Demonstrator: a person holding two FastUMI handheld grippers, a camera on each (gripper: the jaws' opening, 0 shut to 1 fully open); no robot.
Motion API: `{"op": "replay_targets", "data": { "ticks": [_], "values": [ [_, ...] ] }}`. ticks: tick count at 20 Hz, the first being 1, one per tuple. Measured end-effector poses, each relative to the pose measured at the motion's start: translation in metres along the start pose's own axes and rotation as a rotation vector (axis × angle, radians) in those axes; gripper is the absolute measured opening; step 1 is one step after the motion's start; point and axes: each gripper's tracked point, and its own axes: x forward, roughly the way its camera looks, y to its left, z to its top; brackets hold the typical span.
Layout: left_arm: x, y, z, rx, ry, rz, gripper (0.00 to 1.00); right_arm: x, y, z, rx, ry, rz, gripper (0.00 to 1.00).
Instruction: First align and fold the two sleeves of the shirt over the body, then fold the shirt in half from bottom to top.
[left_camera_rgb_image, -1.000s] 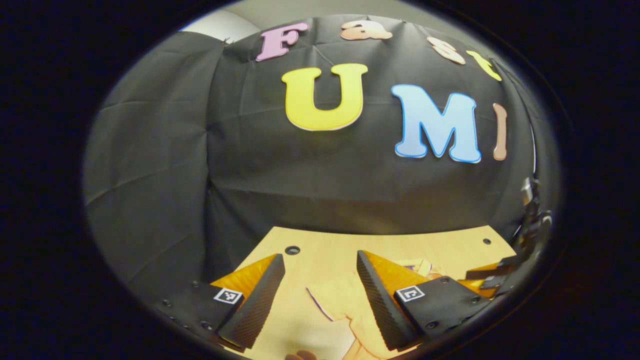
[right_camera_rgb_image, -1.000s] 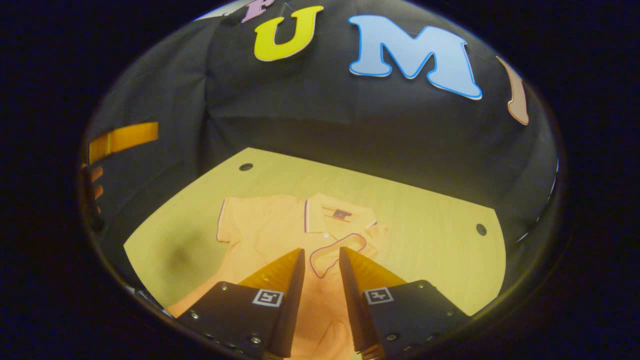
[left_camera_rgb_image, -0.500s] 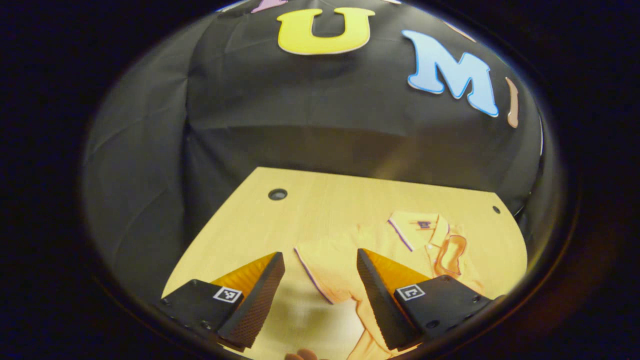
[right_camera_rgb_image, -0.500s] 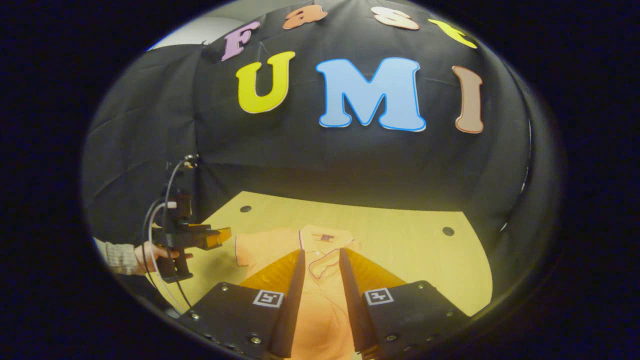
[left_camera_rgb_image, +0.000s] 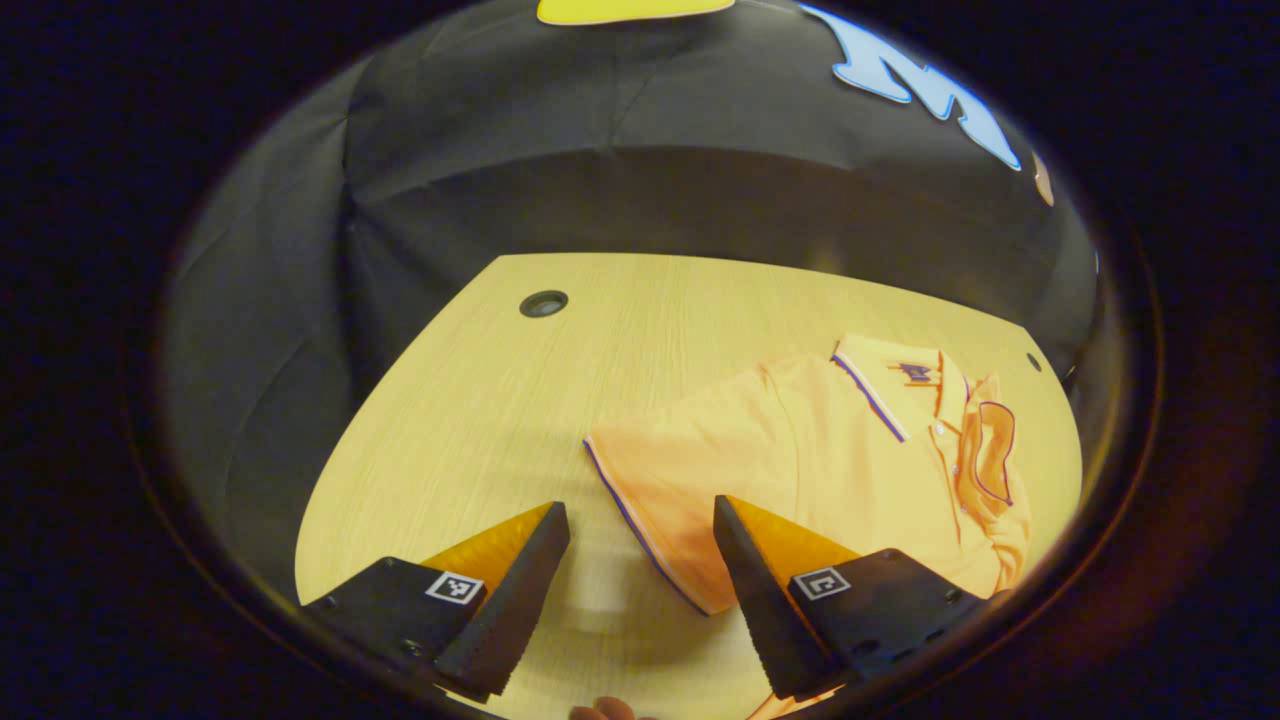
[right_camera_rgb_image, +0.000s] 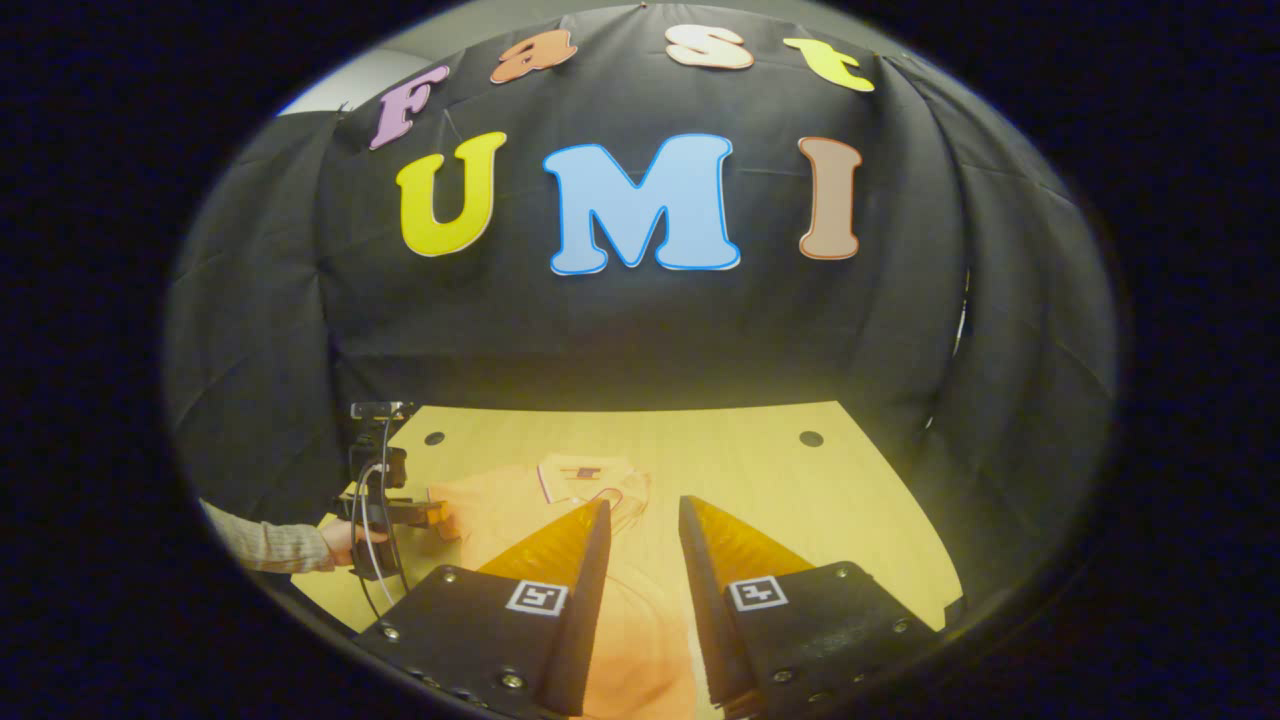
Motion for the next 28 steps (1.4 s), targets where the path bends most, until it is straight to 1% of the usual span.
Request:
{"op": "replay_targets", "data": {
  "ticks": [2, 3, 6, 8, 9, 10, 12, 13, 14, 15, 19, 20, 24, 26, 27, 28],
  "values": [
    [0.009, -0.002, -0.005, -0.002, 0.014, -0.005, 0.95, -0.002, -0.002, -0.001, 0.006, 0.004, -0.018, 0.39],
    [0.011, -0.003, -0.008, 0.0, 0.023, -0.005, 0.96, -0.002, -0.003, -0.002, 0.009, 0.007, -0.023, 0.39],
    [0.018, -0.002, -0.014, -0.001, 0.043, -0.003, 0.95, -0.001, -0.004, -0.001, 0.015, 0.008, -0.034, 0.42],
    [0.02, -0.003, -0.014, 0.007, 0.035, -0.003, 0.96, -0.002, -0.005, 0.0, 0.015, 0.006, -0.038, 0.44],
    [0.02, -0.004, -0.013, 0.012, 0.031, 0.0, 0.95, -0.002, -0.007, 0.0, 0.018, 0.007, -0.039, 0.44],
    [0.021, -0.004, -0.012, 0.011, 0.03, 0.001, 0.97, -0.001, -0.006, 0.0, 0.023, 0.01, -0.039, 0.44],
    [0.022, -0.005, -0.011, 0.006, 0.024, 0.009, 0.95, 0.001, -0.009, 0.002, 0.033, 0.008, -0.041, 0.44],
    [0.021, -0.008, -0.01, 0.009, 0.015, 0.002, 0.98, 0.001, -0.009, 0.003, 0.039, 0.007, -0.042, 0.44],
    [0.023, -0.009, -0.012, 0.017, 0.016, -0.002, 0.86, 0.001, -0.01, 0.002, 0.044, 0.008, -0.042, 0.44],
    [0.024, -0.011, -0.01, 0.022, 0.005, -0.012, 0.79, 0.002, -0.01, 0.0, 0.048, 0.01, -0.041, 0.44],
    [0.026, -0.013, -0.007, 0.017, -0.011, -0.002, 0.32, 0.001, -0.008, -0.006, 0.057, 0.024, -0.035, 0.45],
    [0.027, -0.014, -0.006, 0.019, -0.012, 0.0, 0.24, 0.002, -0.008, -0.006, 0.057, 0.025, -0.035, 0.45],
    [0.025, -0.015, -0.003, -0.02, -0.034, -0.016, 0.24, 0.001, -0.011, -0.006, 0.063, 0.023, -0.037, 0.45],
    [0.025, -0.014, -0.003, 0.006, -0.028, -0.007, 0.24, 0.001, -0.013, -0.006, 0.069, 0.024, -0.038, 0.45],
    [0.023, -0.019, 0.003, 0.016, -0.037, -0.012, 0.09, 0.001, -0.014, -0.006, 0.074, 0.024, -0.038, 0.45],
    [0.019, -0.026, 0.009, 0.029, -0.052, -0.022, 0.09, 0.001, -0.015, -0.007, 0.081, 0.023, -0.04, 0.45]
  ]
}}
